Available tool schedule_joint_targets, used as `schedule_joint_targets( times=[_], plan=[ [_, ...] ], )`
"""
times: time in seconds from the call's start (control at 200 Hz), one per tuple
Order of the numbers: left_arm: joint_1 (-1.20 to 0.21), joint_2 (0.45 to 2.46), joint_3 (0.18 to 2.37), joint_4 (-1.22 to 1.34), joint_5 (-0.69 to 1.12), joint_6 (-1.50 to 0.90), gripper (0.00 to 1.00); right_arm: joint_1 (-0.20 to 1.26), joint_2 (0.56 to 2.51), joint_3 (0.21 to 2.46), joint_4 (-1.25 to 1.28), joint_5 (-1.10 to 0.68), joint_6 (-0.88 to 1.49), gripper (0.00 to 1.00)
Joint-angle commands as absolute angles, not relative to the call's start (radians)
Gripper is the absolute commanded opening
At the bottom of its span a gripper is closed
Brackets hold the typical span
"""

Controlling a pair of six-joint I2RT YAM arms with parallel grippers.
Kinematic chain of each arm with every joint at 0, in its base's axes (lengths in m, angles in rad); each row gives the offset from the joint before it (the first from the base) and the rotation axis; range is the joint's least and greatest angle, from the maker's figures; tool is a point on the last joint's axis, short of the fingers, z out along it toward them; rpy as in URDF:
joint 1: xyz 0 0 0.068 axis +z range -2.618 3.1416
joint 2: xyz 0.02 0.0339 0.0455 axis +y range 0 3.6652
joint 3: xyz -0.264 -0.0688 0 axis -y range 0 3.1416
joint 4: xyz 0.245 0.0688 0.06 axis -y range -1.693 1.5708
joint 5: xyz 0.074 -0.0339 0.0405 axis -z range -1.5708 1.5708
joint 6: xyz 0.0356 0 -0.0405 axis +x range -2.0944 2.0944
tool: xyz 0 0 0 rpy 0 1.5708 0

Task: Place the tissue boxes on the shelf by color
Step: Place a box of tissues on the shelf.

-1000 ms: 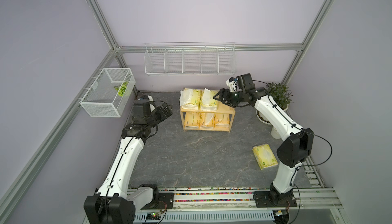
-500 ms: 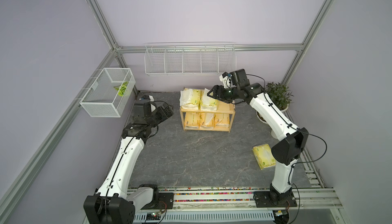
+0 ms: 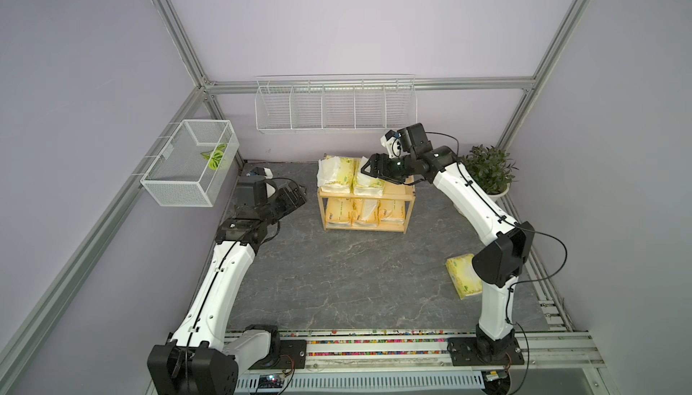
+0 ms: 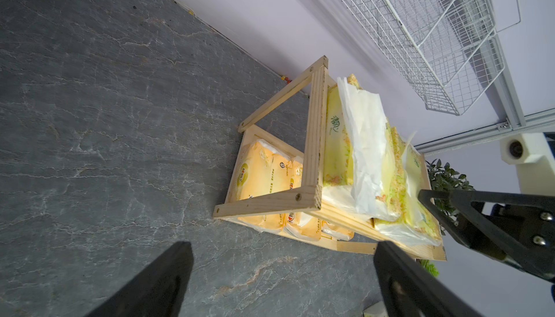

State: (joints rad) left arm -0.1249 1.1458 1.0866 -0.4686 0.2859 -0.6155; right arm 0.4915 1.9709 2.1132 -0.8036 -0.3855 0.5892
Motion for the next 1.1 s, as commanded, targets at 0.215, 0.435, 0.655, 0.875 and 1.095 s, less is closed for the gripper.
schedule_joint_targets(
  times=[0.215,0.435,0.655,0.875,1.095],
  plan=[
    [-0.13,1.145,1.089,-0.449,0.298,-0.601,1.0,0.425,1.86,1.995,-0.773,-0.369,0.572,0.78],
    [-0.133,1.146,1.099,-0.452,0.301,-0.603,1.0,0.431,1.904,1.977,-0.747,-0.387,0.596,0.78],
    [-0.138,1.15,1.109,-0.458,0.302,-0.599,1.0,0.473,1.96,2.02,-0.744,-0.393,0.607,0.78],
    [-0.141,1.147,1.109,-0.46,0.3,-0.6,1.0,0.497,1.993,2.078,-0.759,-0.393,0.609,0.78],
    [-0.146,1.148,1.108,-0.463,0.302,-0.598,1.0,0.495,1.989,2.08,-0.779,-0.368,0.592,0.78]
  ],
)
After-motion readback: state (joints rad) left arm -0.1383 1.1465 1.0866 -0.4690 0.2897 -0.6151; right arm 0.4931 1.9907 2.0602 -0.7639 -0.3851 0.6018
